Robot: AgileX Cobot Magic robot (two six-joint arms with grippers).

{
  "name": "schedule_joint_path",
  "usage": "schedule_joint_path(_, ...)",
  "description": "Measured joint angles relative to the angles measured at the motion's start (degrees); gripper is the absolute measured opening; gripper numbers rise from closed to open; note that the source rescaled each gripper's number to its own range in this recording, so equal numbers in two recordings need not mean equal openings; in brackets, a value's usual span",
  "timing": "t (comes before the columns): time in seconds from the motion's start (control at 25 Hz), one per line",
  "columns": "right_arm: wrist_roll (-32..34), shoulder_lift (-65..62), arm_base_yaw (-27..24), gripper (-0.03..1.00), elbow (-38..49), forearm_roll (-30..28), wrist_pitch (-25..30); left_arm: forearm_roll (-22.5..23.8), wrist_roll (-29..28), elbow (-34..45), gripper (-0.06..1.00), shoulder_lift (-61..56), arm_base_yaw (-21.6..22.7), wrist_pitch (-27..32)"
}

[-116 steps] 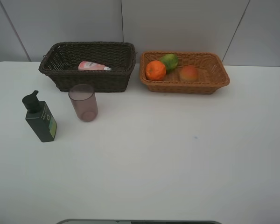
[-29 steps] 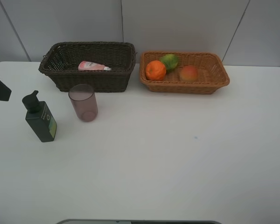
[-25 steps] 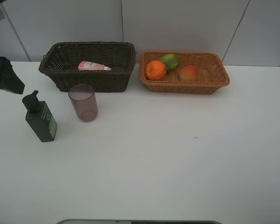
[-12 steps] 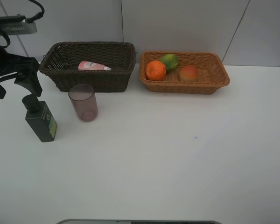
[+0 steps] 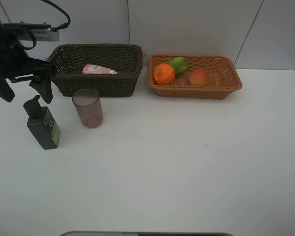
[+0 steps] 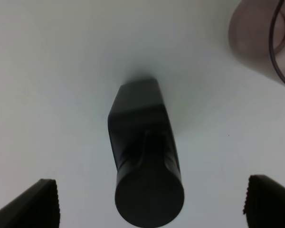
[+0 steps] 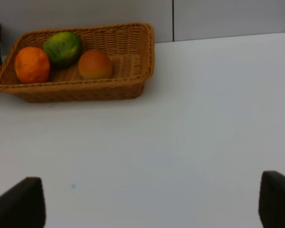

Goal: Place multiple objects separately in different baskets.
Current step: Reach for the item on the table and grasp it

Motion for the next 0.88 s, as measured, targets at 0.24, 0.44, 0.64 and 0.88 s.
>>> schedule_joint_path(0.24,0.00,0.00,0.00,1.00,0.00,0.00,0.00,0.00,-0.75,0.81,0.99,0.15,0.00,-1.63)
schedule_joint_path(0.44,0.00,0.00,0.00,1.00,0.00,0.00,0.00,-0.16,-0.94,4.37,0.99,0.15,0.00,-5.79)
schedule_joint_path(0.64,0.00,0.00,0.00,1.00,0.00,0.00,0.00,-0.16,-1.46,8.21,0.99,1.02,0.00,-10.92)
schedule_joint_path(0.88,0.00,0.00,0.00,1.00,0.00,0.00,0.00,-0.31,-2.39,8.81,0.99,6.14,0.00,-13.62)
